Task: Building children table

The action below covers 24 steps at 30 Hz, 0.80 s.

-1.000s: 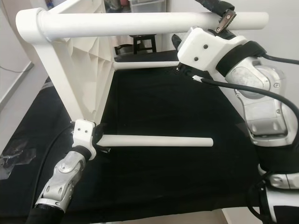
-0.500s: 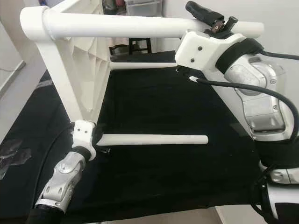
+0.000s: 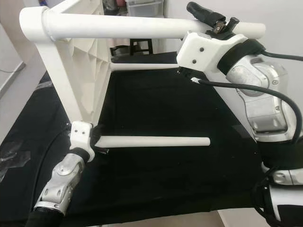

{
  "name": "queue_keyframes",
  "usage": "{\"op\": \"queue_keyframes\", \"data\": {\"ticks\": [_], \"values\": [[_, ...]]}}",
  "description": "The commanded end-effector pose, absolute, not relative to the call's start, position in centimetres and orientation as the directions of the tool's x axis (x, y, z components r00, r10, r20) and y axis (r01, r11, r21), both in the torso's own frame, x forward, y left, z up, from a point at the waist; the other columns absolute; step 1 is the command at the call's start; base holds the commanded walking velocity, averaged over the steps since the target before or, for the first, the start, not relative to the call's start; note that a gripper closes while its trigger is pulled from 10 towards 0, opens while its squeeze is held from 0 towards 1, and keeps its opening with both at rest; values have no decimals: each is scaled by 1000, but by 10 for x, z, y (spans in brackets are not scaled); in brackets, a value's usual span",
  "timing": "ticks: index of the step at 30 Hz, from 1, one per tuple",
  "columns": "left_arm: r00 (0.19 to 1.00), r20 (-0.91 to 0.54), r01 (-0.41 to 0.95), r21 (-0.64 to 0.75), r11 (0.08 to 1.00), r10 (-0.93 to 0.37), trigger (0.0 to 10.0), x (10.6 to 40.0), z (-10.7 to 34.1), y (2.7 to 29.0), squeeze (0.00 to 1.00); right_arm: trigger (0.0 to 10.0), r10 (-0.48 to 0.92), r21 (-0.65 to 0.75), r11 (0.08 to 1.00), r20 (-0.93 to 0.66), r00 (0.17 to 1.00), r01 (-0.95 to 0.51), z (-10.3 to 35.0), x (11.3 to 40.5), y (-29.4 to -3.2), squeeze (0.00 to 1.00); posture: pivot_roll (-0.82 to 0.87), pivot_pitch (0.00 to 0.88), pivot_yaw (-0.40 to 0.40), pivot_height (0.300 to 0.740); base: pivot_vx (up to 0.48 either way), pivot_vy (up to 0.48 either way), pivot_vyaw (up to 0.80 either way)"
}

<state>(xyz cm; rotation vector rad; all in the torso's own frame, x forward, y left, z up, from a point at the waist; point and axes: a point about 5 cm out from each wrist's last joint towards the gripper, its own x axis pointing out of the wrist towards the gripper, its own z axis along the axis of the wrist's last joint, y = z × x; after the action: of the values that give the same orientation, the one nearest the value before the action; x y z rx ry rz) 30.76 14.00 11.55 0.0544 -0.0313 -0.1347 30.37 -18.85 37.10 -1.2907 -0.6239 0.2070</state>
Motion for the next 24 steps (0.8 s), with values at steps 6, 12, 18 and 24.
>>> {"op": "queue_keyframes", "data": {"ticks": [6, 12, 18, 24], "values": [[998, 39, 56, 48, 997, -58, 10000, 312, 119, 162, 0, 0, 509, -938, 314, 295, 808, 145, 364, 307, -181, 0, -139, 22, 17, 740, 0, 0, 0], [998, 56, 6, 21, 1000, -7, 10000, 313, 122, 170, 0, 0, 502, -936, 321, 297, 812, 145, 363, 309, -182, 0, -136, 22, 11, 740, 0, 0, 0], [1000, 20, -10, -20, 1000, 10, 10000, 312, 110, 172, 0, 0, 505, -934, 329, 301, 809, 143, 364, 309, -182, 0, -142, 21, 7, 740, 0, 0, 0], [1000, 1, 11, -51, 999, -11, 10000, 318, 107, 171, 0, 0, 506, -932, 333, 303, 807, 141, 365, 308, -182, 0, -148, 22, 6, 740, 0, 0, 0]]}}
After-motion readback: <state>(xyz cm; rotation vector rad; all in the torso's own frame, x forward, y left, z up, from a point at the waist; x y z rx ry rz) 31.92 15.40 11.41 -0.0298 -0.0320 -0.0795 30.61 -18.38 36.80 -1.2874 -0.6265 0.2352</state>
